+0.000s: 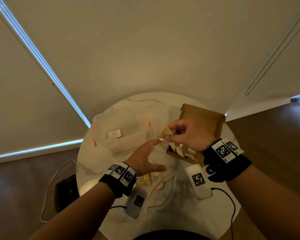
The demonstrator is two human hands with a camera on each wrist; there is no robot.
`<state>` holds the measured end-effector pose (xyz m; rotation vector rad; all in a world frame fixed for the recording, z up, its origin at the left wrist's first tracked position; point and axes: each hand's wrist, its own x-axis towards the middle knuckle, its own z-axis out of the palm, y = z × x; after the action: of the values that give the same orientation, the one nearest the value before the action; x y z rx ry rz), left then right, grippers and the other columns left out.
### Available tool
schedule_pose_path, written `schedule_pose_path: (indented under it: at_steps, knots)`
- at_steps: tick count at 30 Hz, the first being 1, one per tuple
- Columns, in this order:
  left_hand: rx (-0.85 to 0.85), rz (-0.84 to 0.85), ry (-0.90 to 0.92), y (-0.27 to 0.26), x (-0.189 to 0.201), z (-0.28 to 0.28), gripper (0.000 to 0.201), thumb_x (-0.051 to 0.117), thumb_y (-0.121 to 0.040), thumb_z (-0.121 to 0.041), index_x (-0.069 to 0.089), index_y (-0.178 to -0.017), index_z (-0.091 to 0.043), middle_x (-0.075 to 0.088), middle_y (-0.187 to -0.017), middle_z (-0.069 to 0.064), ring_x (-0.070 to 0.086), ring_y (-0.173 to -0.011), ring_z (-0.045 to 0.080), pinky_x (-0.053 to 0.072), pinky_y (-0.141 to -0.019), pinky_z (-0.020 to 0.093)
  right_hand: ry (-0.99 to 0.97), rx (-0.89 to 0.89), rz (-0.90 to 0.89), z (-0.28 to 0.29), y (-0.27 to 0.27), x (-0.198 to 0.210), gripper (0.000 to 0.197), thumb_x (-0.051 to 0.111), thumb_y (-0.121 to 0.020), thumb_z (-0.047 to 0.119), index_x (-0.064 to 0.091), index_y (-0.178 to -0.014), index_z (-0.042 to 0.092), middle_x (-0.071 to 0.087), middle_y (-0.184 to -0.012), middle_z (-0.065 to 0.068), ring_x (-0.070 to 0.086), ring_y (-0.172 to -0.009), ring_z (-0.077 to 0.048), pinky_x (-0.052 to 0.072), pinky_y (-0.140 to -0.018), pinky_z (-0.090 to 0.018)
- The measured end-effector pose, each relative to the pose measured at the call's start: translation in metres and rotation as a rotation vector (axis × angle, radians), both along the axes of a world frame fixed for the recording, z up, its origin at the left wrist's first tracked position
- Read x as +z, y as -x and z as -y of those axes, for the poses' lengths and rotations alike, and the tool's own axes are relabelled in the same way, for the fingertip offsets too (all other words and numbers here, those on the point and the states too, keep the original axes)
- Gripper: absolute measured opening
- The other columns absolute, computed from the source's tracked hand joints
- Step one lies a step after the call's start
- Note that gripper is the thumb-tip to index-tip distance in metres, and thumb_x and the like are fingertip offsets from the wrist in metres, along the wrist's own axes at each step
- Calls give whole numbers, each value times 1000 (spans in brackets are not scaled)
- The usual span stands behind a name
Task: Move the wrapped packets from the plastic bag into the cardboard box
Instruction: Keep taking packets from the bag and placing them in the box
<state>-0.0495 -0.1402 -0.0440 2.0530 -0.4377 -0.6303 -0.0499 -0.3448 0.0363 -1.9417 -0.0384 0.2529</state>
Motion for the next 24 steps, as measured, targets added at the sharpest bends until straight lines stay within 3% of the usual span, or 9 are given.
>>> schedule_pose_path:
  at_steps: [3,5,6,10,13,15,19,21,24]
  knots:
    - [106,-135,108,-5,9,8,32,73,-85,-15,59,-106,-34,61,-111,-8,64,-98,18,59,-73,30,-72,-18,8,-10,-5,12,23,78,-77,11,71,-98,3,65,-75,-13,60,-54,-12,48,-52,-18]
    - [175,-258,210,-4,12,9,13,63,-91,-6,65,-95,-18,67,-94,8,65,-70,19,56,-54,33,-129,-30,-1,-16,-8,14,20,77,-78,6,71,-97,0,65,-70,-4,57,-49,-6,46,-49,-16]
    - [205,-305,257,-3,14,8,11,62,-91,-4,66,-95,-14,67,-90,12,62,-64,18,53,-52,31,-144,-36,-4,-17,-9,13,18,76,-78,4,71,-95,-1,64,-67,0,55,-48,-4,46,-48,-16]
    - [288,-391,498,-5,22,1,38,69,-81,5,60,-114,-11,69,-99,11,61,-72,16,50,-62,30,-74,-49,-49,-18,-11,3,15,78,-78,9,72,-91,5,60,-61,7,54,-48,-3,46,-49,-18]
    - [319,-426,641,-11,30,-4,60,76,-68,-3,56,-124,-14,67,-91,3,59,-70,14,48,-63,32,5,-22,-100,-19,-9,-7,22,80,-76,12,69,-94,5,65,-71,-7,57,-54,-12,50,-55,-29]
    - [345,-403,621,-13,36,-2,48,78,-71,-11,60,-116,-9,61,-79,3,53,-63,14,44,-58,31,64,-14,-122,-21,-10,-12,30,81,-75,13,62,-97,5,66,-76,-14,57,-54,-17,50,-55,-33]
    - [448,-268,447,-10,37,9,15,70,-88,-17,67,-93,-3,57,-69,10,47,-55,17,41,-52,29,131,19,-138,-27,-7,-14,36,83,-73,19,60,-98,8,68,-84,-12,58,-55,-13,48,-49,-23]
    - [498,-273,432,-9,36,10,9,66,-90,-10,67,-83,-5,56,-65,11,47,-52,17,41,-49,28,71,11,-176,-27,-6,-16,32,81,-75,20,63,-99,8,69,-85,-13,62,-60,-15,52,-55,-24]
    - [516,-303,421,-10,35,7,10,63,-91,-7,66,-82,-3,54,-65,11,48,-51,17,42,-48,27,-176,-45,-286,-23,-5,-20,15,69,-85,9,65,-99,9,67,-83,-18,62,-67,-26,52,-72,-38]
